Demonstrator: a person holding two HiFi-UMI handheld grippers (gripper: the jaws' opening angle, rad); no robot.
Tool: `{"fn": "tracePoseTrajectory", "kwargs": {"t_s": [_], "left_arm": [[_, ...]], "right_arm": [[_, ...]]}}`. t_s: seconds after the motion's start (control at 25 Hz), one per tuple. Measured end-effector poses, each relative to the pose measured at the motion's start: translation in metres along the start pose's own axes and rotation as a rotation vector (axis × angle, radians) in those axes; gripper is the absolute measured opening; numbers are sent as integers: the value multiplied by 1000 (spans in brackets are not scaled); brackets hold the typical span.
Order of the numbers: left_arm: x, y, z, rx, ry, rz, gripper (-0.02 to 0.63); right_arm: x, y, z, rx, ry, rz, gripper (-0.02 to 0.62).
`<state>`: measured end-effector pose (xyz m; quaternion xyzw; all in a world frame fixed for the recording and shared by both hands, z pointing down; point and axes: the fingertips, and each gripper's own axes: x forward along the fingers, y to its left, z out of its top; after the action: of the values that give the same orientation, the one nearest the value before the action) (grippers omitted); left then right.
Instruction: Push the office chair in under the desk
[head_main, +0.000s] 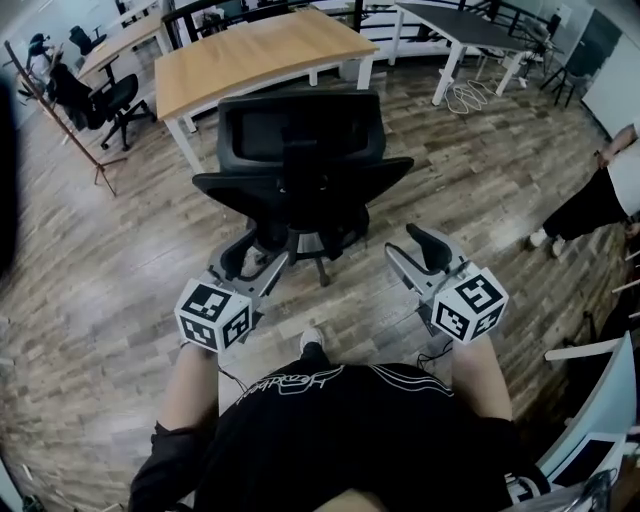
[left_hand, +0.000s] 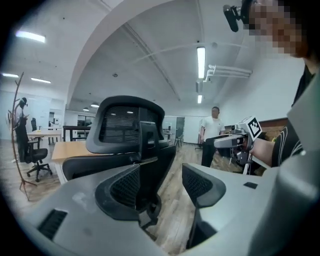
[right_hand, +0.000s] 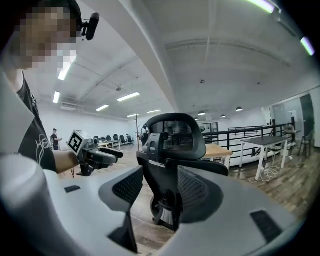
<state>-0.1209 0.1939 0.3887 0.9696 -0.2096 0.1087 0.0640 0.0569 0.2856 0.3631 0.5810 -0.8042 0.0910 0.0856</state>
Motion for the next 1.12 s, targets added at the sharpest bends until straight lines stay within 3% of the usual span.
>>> {"fn": "tracePoseTrajectory", "kwargs": {"t_s": [0.16, 0.28, 0.4, 0.56, 0.68, 0.84, 1.12], "left_arm": [[15, 61, -4, 60, 57, 68, 252], [24, 103, -8, 175, 114, 133, 264], [31, 137, -8, 333, 182, 199, 267], [36, 171, -14, 446, 244, 236, 267], [39, 188, -18, 563, 307, 233, 270], [45, 205, -22, 639, 361, 212, 270], [57, 214, -35, 695, 412, 154, 270]], "right_arm": [[40, -40, -2, -181, 99, -97, 249], [66, -67, -5, -312, 170, -175, 262], [87, -87, -7, -357, 217, -204, 262], [107, -112, -13, -433, 282, -247, 265], [119, -130, -20, -555, 345, -291, 267], [134, -146, -28, -724, 427, -324, 268], [138, -149, -33, -688, 430, -269, 267]]}}
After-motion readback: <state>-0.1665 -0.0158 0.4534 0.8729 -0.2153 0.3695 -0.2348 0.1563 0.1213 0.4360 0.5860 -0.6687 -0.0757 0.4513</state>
